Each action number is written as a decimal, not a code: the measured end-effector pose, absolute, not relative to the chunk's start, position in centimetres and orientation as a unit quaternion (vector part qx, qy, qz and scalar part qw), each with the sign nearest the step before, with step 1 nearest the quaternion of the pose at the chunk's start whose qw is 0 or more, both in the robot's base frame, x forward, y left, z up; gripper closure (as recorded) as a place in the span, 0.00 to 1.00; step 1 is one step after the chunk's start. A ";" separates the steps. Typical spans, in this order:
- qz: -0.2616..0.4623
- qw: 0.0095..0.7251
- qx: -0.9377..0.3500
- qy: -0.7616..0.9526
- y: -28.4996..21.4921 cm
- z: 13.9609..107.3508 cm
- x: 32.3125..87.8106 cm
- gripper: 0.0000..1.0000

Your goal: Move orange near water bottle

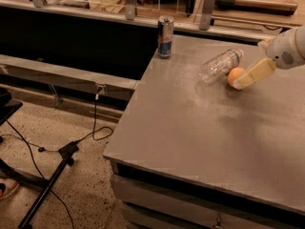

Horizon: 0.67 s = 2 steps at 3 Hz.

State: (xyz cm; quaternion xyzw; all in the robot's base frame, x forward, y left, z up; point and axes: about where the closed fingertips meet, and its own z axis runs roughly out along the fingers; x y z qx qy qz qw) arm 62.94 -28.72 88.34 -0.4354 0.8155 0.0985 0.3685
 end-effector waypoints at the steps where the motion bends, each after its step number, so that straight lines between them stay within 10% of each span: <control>1: 0.100 0.405 -0.456 0.786 -31.1 91.9 61.5 0.00; 2: 0.100 0.405 -0.456 0.786 -31.0 91.9 61.5 0.00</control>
Offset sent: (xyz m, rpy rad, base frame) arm -0.0144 -0.0225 0.0301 0.0223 -0.0697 0.0428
